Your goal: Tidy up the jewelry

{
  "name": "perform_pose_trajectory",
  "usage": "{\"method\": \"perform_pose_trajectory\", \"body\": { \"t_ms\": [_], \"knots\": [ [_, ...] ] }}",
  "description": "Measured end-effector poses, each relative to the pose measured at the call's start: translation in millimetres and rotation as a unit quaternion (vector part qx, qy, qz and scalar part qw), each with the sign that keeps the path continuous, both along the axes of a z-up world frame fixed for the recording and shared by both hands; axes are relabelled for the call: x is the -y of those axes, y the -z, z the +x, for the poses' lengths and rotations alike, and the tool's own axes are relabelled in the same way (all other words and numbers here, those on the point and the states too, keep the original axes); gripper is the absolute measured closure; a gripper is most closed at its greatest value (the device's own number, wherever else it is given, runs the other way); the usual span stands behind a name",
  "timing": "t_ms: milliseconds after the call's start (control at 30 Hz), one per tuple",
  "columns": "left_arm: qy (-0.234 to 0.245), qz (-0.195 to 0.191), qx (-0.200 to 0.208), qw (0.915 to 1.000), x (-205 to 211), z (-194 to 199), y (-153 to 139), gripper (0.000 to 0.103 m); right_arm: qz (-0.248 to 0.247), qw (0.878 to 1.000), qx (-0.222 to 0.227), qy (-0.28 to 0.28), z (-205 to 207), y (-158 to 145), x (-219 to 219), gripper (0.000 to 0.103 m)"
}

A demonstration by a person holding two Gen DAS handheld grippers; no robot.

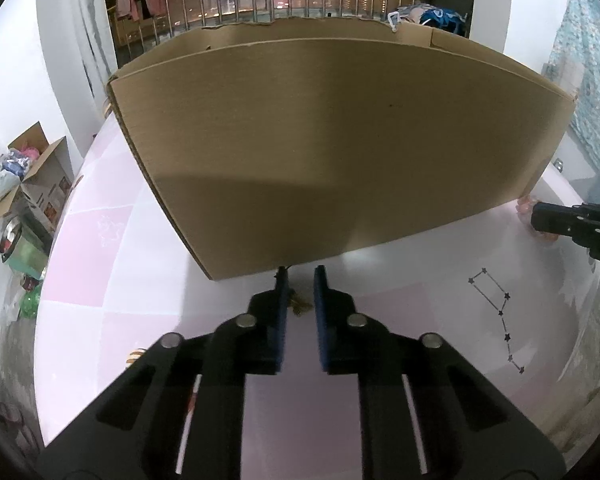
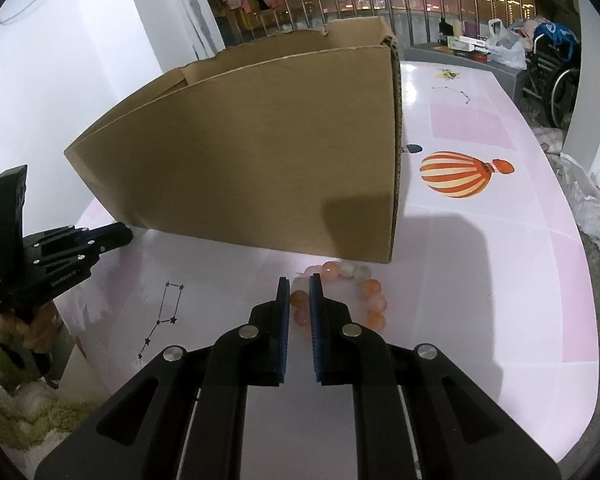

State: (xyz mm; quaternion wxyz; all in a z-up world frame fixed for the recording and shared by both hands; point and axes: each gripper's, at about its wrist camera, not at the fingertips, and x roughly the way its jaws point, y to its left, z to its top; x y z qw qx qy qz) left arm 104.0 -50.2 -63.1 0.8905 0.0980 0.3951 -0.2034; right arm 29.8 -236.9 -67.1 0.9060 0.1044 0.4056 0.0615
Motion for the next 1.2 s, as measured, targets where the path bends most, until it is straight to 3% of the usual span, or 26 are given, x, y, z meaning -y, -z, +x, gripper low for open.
{"method": "perform_pose_trajectory", "body": {
  "t_ms": [133,367,500,533,767,1200],
  "knots": [
    [-0.007,-0.001,-0.002,1.0000,-3.4,1.5,-0.2,0.102,0.000,1.000,0.002,-0.002,-1.3,-1.5,-0.3,0.093],
    [0.003,-0.011,0.001,0.9999,-7.6,-1.3,-2.5,0.102,-0.001,1.000,0.005,-0.005,-0.7,-4.4,-0.7,0.093],
    [0.014,-0.012,0.018,0.9997,-11.2,-8.1,-10.0,0.080,0.001,1.000,0.003,-0.006,-0.2,-3.6,0.0,0.093],
    [0.019,-0.011,0.021,0.9995,-11.7,-9.7,-11.3,0.079,0.002,1.000,0.002,-0.006,-0.2,-3.2,0.0,0.093],
    [0.042,0.014,0.013,0.9989,-10.0,-11.3,-2.2,0.079,0.001,1.000,0.001,-0.010,1.4,-3.8,-1.2,0.093],
    [0.061,0.001,0.004,0.9981,-10.9,-3.1,1.0,0.082,0.002,1.000,0.000,-0.009,3.1,-4.1,-1.9,0.093]
  ]
}}
